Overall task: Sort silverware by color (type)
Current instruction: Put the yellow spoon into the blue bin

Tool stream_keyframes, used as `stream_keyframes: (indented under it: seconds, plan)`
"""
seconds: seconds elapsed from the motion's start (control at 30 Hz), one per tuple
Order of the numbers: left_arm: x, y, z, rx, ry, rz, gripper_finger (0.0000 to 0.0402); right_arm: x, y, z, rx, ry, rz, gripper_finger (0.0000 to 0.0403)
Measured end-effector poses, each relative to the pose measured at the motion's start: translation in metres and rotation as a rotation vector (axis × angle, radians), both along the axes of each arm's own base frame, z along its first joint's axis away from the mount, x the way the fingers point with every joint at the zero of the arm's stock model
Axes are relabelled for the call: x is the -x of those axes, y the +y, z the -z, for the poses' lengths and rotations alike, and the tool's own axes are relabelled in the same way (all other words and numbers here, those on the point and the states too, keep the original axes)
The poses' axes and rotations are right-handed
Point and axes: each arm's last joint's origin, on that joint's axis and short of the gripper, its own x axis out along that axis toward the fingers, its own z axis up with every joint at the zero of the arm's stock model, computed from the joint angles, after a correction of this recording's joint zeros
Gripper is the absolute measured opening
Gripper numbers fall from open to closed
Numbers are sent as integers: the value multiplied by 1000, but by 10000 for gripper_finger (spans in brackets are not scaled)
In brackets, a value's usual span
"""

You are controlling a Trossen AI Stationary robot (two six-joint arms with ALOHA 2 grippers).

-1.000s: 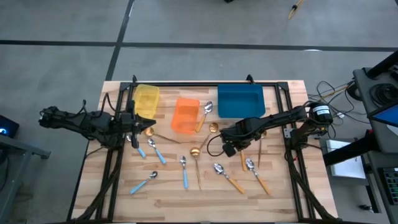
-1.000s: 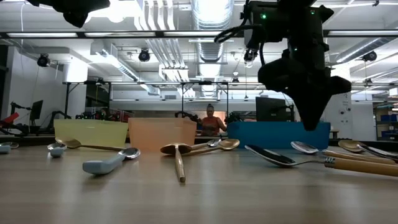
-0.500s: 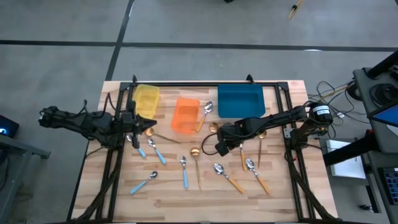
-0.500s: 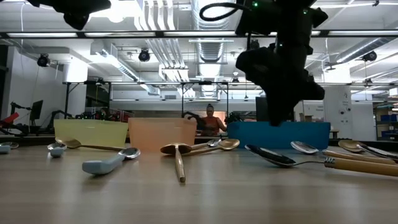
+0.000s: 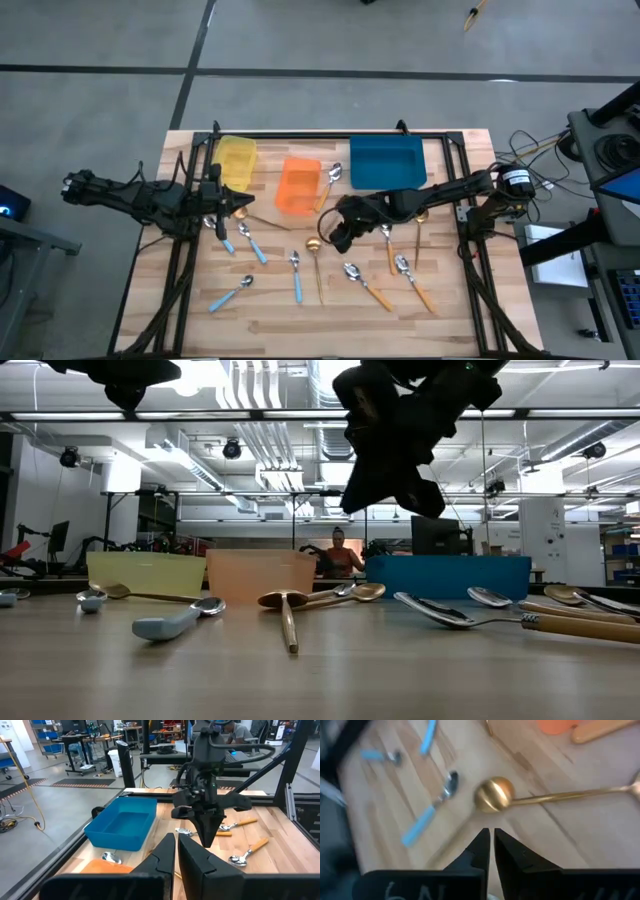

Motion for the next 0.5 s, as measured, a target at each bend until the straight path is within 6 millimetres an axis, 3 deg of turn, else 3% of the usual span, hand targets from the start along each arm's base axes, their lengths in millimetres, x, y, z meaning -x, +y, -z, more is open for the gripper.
stream_keyframes:
  seconds: [0.37, 0.5]
  plan:
    - [0, 0, 0, -5, 3, 0, 4, -1, -7, 0, -54, 7, 108, 177]
    - [0, 0, 0, -9, 4, 1, 4, -1, -9, 0, -2, 1, 66, 206]
